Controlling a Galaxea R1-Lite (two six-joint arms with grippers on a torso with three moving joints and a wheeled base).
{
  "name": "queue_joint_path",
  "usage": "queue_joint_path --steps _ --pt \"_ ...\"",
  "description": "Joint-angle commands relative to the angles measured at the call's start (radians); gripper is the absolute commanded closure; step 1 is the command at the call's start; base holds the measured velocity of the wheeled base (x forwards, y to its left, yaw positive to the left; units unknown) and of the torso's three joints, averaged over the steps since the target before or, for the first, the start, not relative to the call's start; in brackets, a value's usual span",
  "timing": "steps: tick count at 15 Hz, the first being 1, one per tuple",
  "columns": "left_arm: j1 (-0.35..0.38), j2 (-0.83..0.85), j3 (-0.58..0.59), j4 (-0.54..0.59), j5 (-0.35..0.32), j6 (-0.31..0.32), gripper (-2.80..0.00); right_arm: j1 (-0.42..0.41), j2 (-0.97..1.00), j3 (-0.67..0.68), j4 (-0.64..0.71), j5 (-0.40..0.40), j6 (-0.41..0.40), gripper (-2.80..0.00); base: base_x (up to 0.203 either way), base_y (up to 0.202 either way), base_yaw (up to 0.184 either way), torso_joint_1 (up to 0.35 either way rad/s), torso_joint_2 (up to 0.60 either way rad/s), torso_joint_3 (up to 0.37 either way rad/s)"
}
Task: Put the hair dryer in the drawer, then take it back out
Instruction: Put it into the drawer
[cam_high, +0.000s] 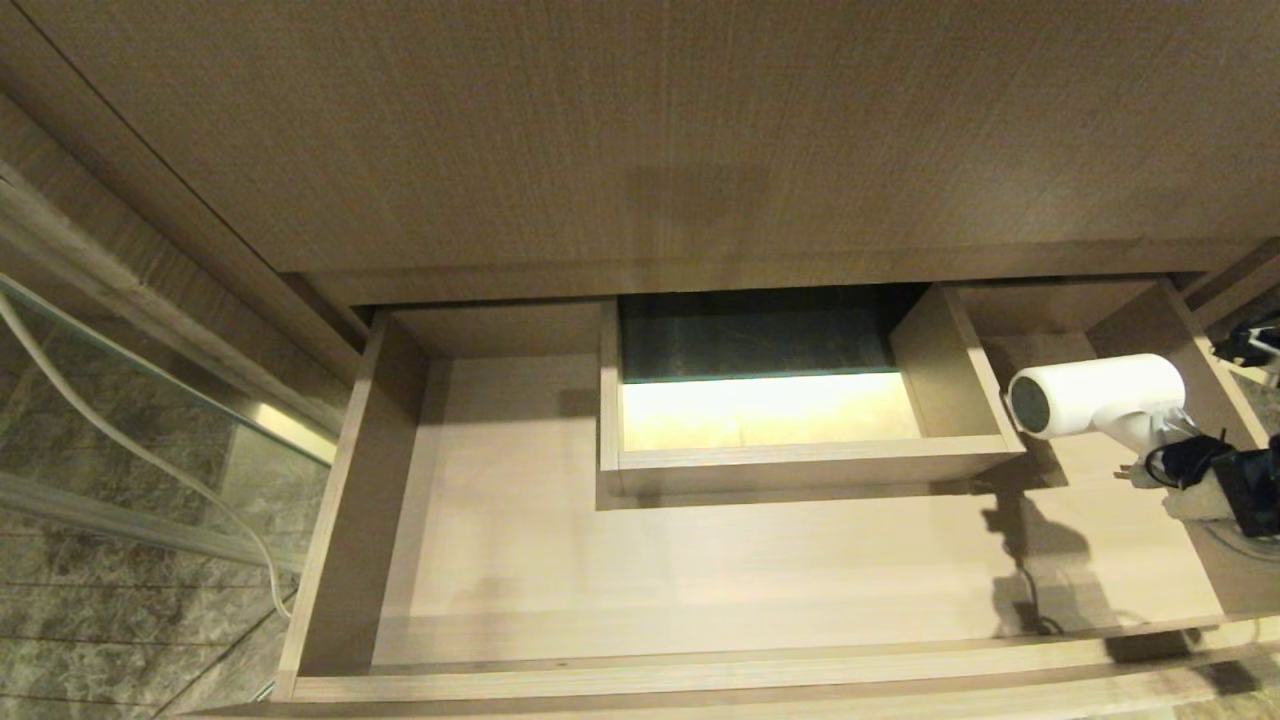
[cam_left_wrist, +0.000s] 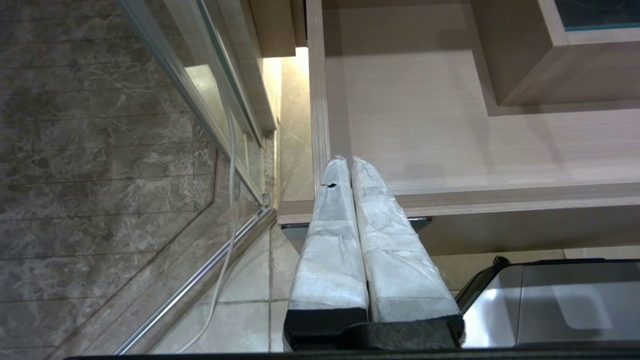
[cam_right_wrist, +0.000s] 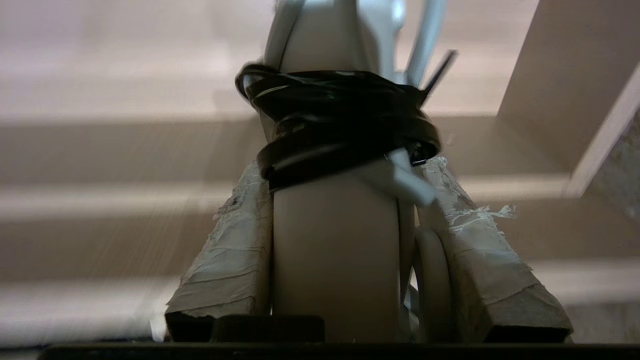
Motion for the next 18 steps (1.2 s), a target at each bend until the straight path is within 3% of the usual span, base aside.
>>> queue_joint_path --steps 1,7,12,13,18 --pt "0.000 0.000 0.000 0.000 0.000 -0.001 0.00 -0.030 0.181 -0.038 -0.012 -0.001 0.003 0.00 0.000 0.000 0.000 0.000 0.00 0.000" --pt "0.000 0.000 0.000 0.000 0.000 -0.001 0.00 -0.094 0.486 -0.300 -0.107 0.012 0.001 0.00 0.000 0.000 0.000 0.000 0.00 0.000" --pt "0.000 0.001 0.000 0.000 0.001 -0.001 0.00 -0.097 0.545 -0.291 -0.276 0.015 -0.029 0.00 0.000 0.000 0.000 0.000 0.00 0.000" --pt "0.000 0.001 0.000 0.000 0.000 -0.001 0.00 -0.098 0.546 -0.277 -0.306 0.016 -0.030 -2.80 0.000 0.000 0.000 0.000 0.00 0.000" --pt "0.000 0.000 0.000 0.000 -0.001 -0.001 0.00 -0.102 0.463 -0.233 -0.318 0.040 -0.080 -2.80 0.000 0.000 0.000 0.000 0.00 0.000"
